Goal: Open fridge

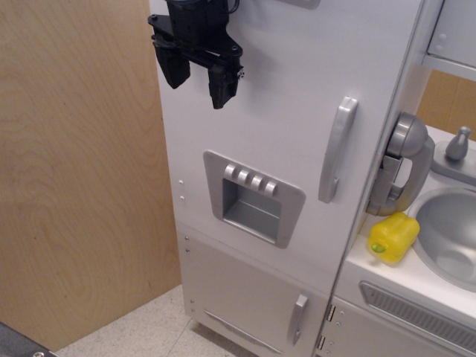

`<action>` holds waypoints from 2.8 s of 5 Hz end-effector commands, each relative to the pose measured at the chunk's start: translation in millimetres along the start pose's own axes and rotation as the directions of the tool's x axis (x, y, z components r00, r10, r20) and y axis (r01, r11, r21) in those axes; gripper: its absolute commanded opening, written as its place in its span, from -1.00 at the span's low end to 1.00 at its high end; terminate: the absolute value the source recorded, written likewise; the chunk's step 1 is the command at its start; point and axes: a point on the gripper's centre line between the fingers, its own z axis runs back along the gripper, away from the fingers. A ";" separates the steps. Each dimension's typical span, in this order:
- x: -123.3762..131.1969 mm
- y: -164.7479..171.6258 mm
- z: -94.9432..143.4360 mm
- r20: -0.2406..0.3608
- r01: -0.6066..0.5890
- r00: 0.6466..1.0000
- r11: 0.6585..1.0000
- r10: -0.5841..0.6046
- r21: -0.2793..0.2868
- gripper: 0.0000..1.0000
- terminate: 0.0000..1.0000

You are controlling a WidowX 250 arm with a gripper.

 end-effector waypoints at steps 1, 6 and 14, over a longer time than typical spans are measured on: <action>0.0 0.0 0.0 0.000 0.000 1.000 1.000 0.000 0.000 1.00 -1.00; 7.1 -122.3 8.6 0.131 -0.089 0.986 0.992 0.099 -0.085 1.00 -1.00; 8.5 -115.8 -11.0 0.210 -0.082 0.972 0.990 0.105 -0.114 -1.00 -1.00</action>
